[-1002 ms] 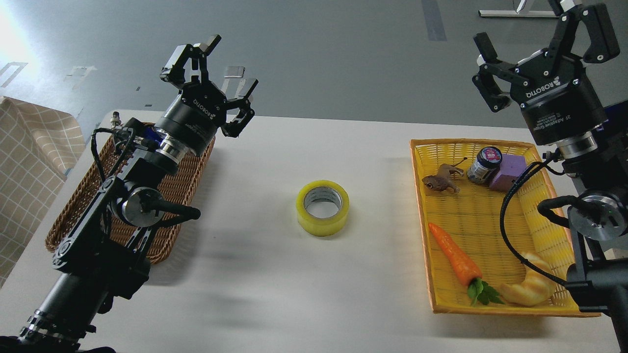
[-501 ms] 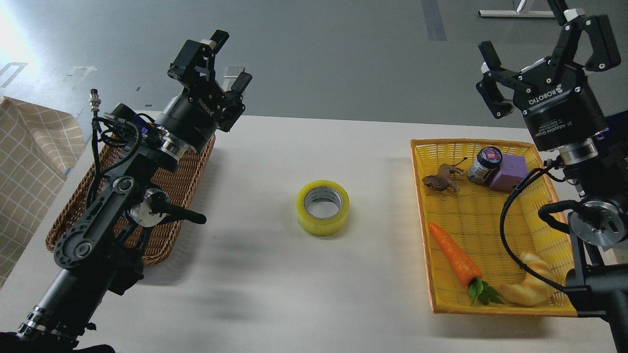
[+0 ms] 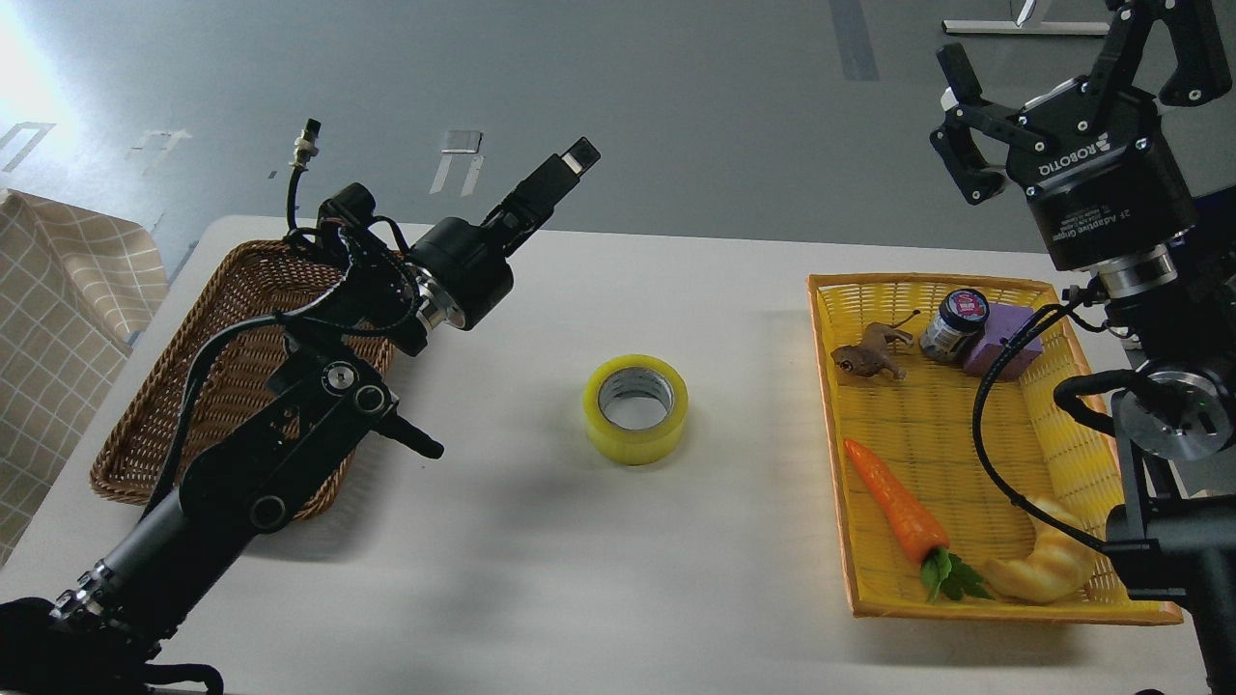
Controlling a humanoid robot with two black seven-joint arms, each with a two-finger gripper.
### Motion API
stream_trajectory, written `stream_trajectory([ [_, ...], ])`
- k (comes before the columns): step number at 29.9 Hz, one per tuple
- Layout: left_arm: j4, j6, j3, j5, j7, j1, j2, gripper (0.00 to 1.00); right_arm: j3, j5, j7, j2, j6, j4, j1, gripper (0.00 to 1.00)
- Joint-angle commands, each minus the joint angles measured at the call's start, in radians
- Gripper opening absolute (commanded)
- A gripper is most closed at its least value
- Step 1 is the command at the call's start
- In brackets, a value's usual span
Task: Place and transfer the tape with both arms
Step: 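Lower the left gripper toward the tape roll on the table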
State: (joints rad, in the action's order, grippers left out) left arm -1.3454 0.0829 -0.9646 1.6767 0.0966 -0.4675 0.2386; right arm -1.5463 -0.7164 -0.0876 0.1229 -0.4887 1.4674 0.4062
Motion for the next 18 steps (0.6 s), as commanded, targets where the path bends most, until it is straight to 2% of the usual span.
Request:
stream_trajectory([
  [1,0.032,-0.027,0.087,0.145,0.005,-0.005,0.019,0.98,0.000,0.000,0.014,0.000,0.000,-0.001,0.020,1.00],
  [4,0.038,-0.093,0.104,0.279,0.006,0.000,0.018,0.98,0.002,0.000,0.026,0.000,0.000,-0.004,0.048,1.00],
  [8,0.042,-0.094,0.106,0.336,0.006,0.003,0.019,0.98,0.006,0.000,0.028,-0.005,0.000,-0.004,0.077,1.00],
  [18,0.100,-0.094,0.256,0.495,0.000,-0.040,0.053,0.98,0.011,0.000,0.042,-0.040,0.000,-0.010,0.103,1.00],
])
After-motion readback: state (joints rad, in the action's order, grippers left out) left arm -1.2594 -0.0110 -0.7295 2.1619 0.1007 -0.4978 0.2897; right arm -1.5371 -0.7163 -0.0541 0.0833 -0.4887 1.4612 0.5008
